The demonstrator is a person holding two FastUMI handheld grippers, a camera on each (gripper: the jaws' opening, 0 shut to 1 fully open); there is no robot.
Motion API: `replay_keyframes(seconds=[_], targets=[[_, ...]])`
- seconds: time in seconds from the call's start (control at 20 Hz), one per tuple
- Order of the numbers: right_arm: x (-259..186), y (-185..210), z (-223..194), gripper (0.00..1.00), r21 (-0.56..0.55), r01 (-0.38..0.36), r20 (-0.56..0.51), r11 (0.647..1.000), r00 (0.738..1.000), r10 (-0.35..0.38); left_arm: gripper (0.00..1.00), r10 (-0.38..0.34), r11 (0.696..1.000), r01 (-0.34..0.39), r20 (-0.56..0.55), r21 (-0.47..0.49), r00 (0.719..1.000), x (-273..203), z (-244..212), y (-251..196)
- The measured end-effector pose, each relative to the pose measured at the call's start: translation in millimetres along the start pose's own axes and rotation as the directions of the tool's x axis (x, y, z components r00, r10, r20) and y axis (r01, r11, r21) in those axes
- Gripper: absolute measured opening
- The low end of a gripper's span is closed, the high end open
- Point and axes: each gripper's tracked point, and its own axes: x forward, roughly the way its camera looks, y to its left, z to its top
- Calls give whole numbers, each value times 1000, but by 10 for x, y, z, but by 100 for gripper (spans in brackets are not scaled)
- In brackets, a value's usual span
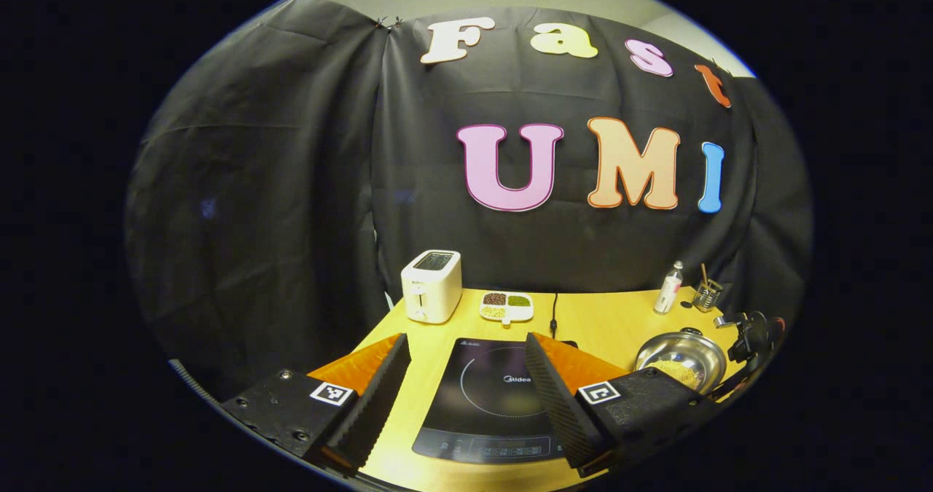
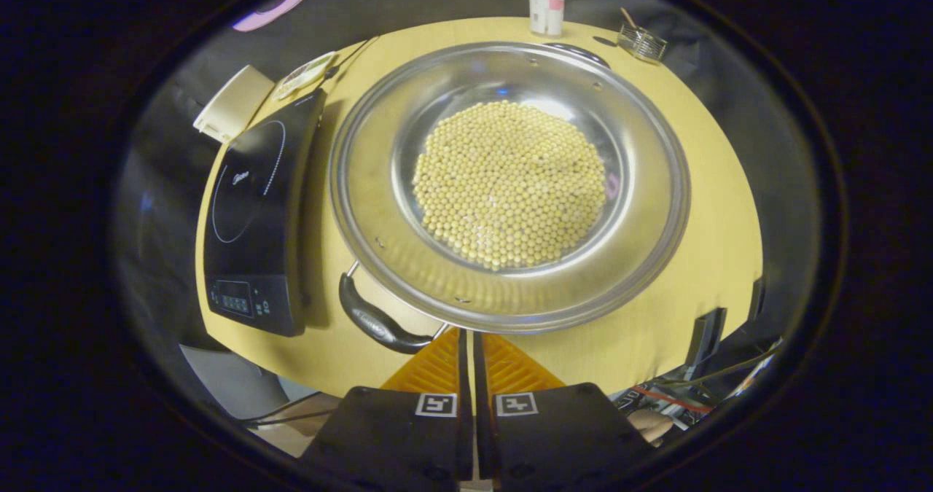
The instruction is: First push the handle of the pot to place it horizontally, then grasp the pot with both hands and set it on the induction cooktop.
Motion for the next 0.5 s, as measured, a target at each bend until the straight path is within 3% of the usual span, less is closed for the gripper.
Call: replay_keyframes(seconds=[0.5], targets=[[94,534,285,6,168,-73,85,983,995,60,97,-34,999,34,19,10,999,36,58,-37]])
